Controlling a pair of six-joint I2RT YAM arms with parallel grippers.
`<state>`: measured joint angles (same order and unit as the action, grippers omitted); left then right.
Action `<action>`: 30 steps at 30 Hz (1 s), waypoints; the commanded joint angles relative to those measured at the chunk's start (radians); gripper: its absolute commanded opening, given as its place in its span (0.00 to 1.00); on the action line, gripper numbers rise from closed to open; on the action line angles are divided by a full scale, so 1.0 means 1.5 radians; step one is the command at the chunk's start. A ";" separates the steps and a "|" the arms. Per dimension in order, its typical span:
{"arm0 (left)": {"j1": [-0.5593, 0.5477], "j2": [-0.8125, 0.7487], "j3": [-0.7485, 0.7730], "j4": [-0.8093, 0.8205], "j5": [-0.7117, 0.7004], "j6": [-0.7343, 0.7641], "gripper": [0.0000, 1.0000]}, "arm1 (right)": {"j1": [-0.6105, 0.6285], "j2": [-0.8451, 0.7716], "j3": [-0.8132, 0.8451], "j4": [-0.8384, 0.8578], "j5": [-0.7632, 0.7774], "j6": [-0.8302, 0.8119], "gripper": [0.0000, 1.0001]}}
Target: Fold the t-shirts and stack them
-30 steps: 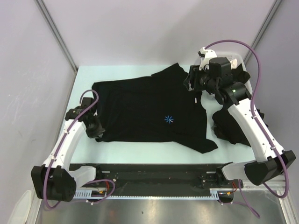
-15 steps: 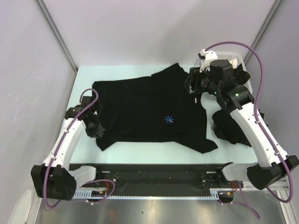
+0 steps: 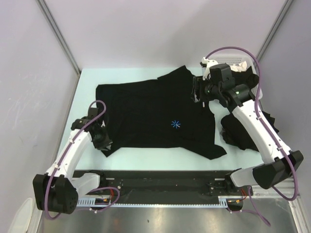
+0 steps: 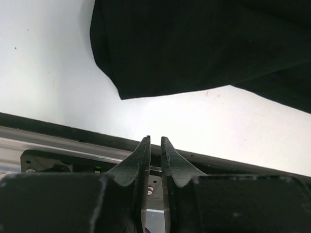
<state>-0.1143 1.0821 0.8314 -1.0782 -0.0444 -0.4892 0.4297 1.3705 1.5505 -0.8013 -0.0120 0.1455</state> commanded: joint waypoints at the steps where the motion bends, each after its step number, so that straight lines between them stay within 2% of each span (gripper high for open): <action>1: -0.019 -0.037 -0.016 0.044 0.007 -0.016 0.20 | -0.009 0.012 -0.002 -0.059 0.007 0.020 0.56; 9: -0.057 -0.070 -0.071 0.100 0.006 -0.066 0.20 | -0.007 0.008 -0.004 -0.054 -0.023 0.039 0.56; 20: -0.094 -0.002 -0.049 0.144 0.019 -0.114 0.20 | 0.053 0.016 -0.037 -0.035 -0.069 0.094 0.59; 25: -0.110 0.028 -0.030 0.157 0.022 -0.118 0.20 | 0.139 0.043 -0.064 -0.001 -0.061 0.124 0.59; 30: -0.113 0.048 -0.007 0.156 0.023 -0.106 0.20 | 0.231 0.094 -0.103 0.014 0.003 0.131 0.59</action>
<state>-0.2764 1.1427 0.7624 -0.8722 -0.0200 -0.6395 0.6910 1.4628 1.4372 -0.8219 -0.0723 0.3141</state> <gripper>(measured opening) 0.200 0.592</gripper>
